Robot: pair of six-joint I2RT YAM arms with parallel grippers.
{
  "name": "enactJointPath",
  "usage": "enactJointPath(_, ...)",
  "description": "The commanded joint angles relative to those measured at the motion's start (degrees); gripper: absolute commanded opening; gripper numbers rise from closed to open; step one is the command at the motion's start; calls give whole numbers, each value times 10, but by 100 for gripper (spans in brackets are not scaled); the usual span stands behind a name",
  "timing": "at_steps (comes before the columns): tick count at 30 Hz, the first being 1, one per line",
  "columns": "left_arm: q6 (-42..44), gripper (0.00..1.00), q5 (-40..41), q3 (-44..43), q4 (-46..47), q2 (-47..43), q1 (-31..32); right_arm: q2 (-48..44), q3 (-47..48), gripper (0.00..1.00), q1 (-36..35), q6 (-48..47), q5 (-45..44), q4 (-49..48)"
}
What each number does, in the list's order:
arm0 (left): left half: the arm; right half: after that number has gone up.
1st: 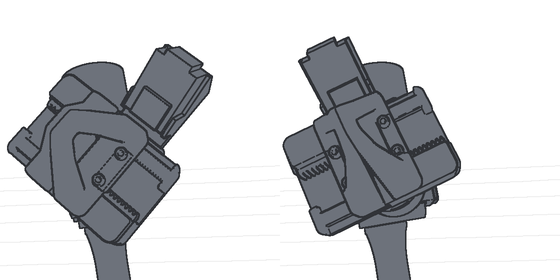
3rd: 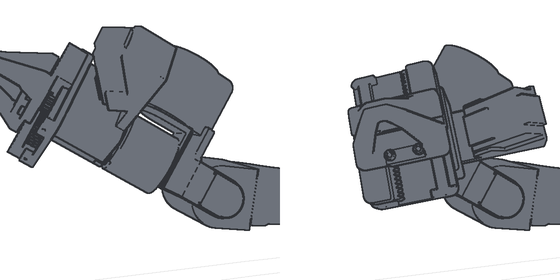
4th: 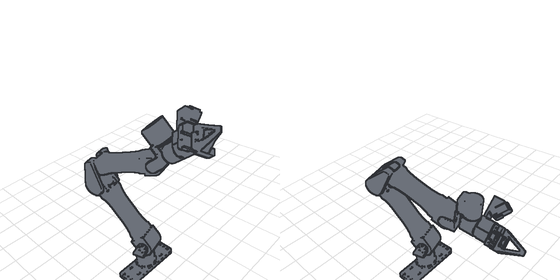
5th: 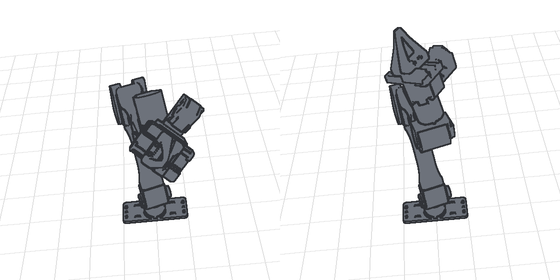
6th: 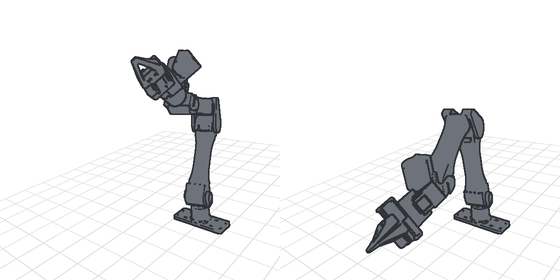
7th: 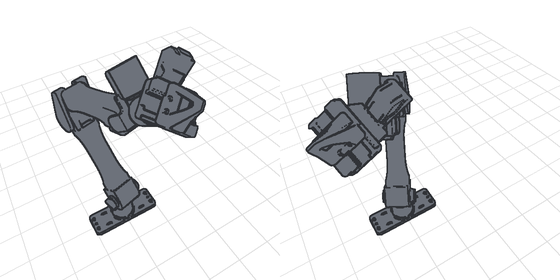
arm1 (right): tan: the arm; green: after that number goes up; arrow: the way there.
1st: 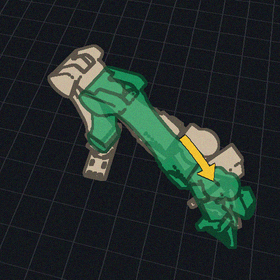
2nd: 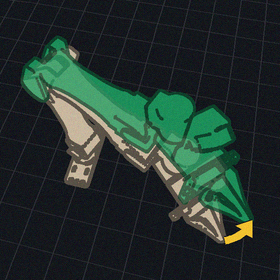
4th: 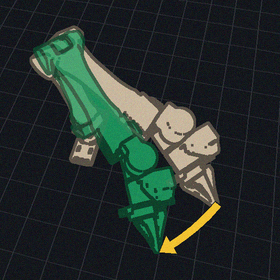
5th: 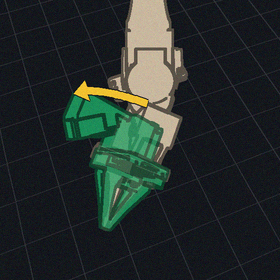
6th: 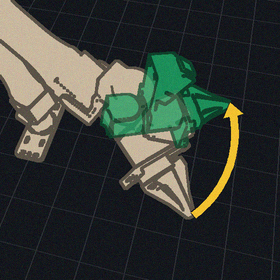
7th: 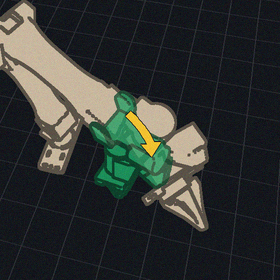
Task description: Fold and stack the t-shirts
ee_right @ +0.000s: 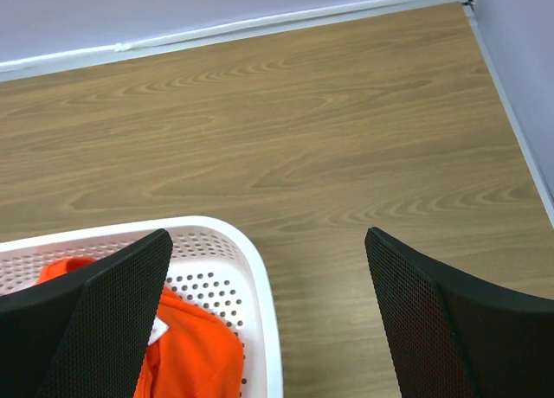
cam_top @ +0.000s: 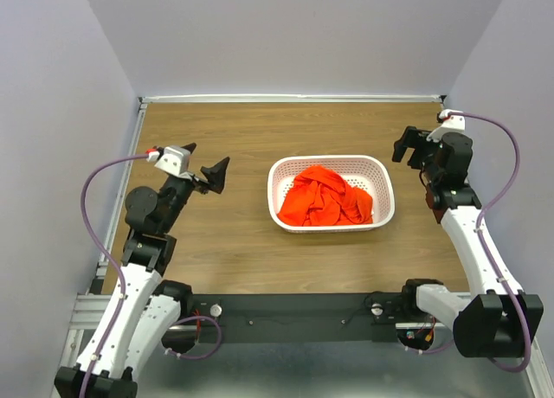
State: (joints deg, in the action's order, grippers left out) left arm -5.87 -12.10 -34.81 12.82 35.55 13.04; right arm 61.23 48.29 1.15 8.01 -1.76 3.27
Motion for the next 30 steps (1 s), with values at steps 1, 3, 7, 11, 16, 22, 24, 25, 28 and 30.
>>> enactJointPath(1, -27, 98, -105, -36, 6, 44, 15, -28, 2, 100, 2, -29, 60, 14)
enactJointPath(3, -48, 98, -122, -55, -13, 79, 36, -50, -14, 100, 2, -97, 133, 11)
enactJointPath(7, -89, 98, -79, -76, -50, 116, 103, -69, -57, 100, 3, -205, 257, 10)
enactJointPath(11, -143, 98, -27, -82, -63, 154, 172, -68, -46, 100, 3, -186, 249, 26)
enactJointPath(16, -209, 98, 92, -110, -80, 231, 301, -52, -32, 100, 3, -167, 227, 40)
enactJointPath(22, -320, 98, 255, -194, -156, 376, 369, -43, -30, 100, 3, -158, 241, 46)
enactJointPath(24, -352, 98, 279, -214, -172, 429, 382, -45, -31, 100, 3, -157, 238, 46)
enactJointPath(25, -364, 99, 280, -235, -176, 447, 383, -45, -31, 100, 3, -157, 238, 47)
enactJointPath(28, -376, 98, 282, -279, -188, 515, 389, -46, -32, 100, 3, -155, 237, 46)
enactJointPath(30, -376, 98, 276, -314, -195, 564, 393, -45, -32, 100, 3, -154, 240, 47)
